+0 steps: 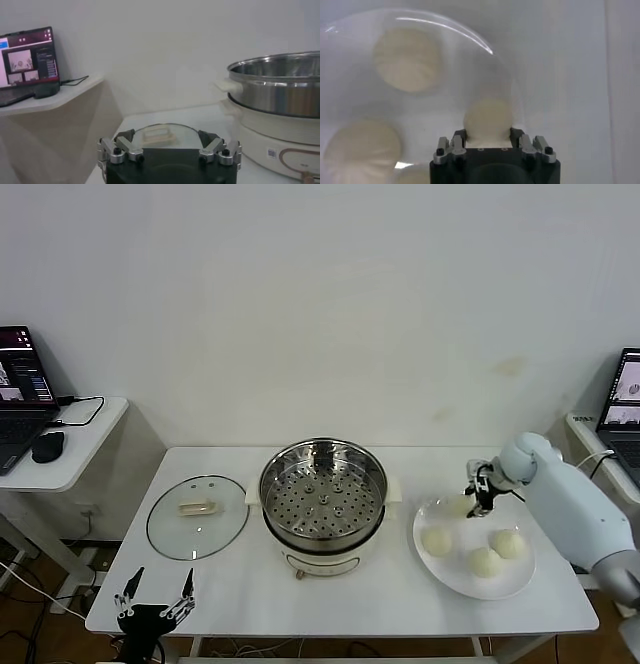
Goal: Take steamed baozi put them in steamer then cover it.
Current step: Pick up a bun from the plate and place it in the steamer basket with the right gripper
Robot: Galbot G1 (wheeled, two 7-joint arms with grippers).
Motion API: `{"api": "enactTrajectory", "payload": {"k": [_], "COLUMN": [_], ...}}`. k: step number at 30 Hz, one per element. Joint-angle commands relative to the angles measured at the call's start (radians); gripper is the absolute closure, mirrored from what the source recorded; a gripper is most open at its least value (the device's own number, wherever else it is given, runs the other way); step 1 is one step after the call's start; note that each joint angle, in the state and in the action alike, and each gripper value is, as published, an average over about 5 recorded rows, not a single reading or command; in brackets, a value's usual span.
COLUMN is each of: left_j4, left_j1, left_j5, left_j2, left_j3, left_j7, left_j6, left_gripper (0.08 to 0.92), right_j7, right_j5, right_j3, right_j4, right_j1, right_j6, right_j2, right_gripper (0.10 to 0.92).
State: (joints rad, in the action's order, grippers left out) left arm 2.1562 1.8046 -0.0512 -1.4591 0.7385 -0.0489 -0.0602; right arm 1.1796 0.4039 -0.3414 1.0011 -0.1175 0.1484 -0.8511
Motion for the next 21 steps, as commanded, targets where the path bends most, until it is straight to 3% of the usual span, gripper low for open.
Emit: {"api": "enactTrajectory", "payload": {"k": [1,7,14,19,21], "left_j4": [-0.006,-0.002,0.012,0.032,0.032], "left_j1": [-0.006,-0.009,-0.007,0.011,0.016], "left_j5": [0.017,0.021,0.016,0.016,0.014], "left_j2": [0.001,0.007,0.002,-0.001,-0.003], "left_j3": [-0.033,-0.042,-0.036,-0.031,-0.027], "left_j7": [0.007,0.018,0.027,0.030,0.030], "left_j6": [0.001,0.001,0.000,0.001,0.000], "left_gripper": [0.177,0.177,0.177,0.177,0.177], "right_j7": [0.050,0.090,0.134,0.182,0.179], "right_j5": [-0.226,-0.355,-0.386,-0.425,-0.420], "right_j3": [-0.176,-0.352,-0.418,-0.394,-0.412], "right_j4": [0.138,0.114,-0.050,-0.249,-0.256], "right_j1": [0.258,0.486,0.585,0.551,0.540], "right_j6": [0.051,0.083,0.033,-0.391,-0.542], "right_j2": [0.053,-0.043,-0.276,-0.442,-0.463], "right_gripper": [0.482,0.482,0.482,0.482,0.482]}}
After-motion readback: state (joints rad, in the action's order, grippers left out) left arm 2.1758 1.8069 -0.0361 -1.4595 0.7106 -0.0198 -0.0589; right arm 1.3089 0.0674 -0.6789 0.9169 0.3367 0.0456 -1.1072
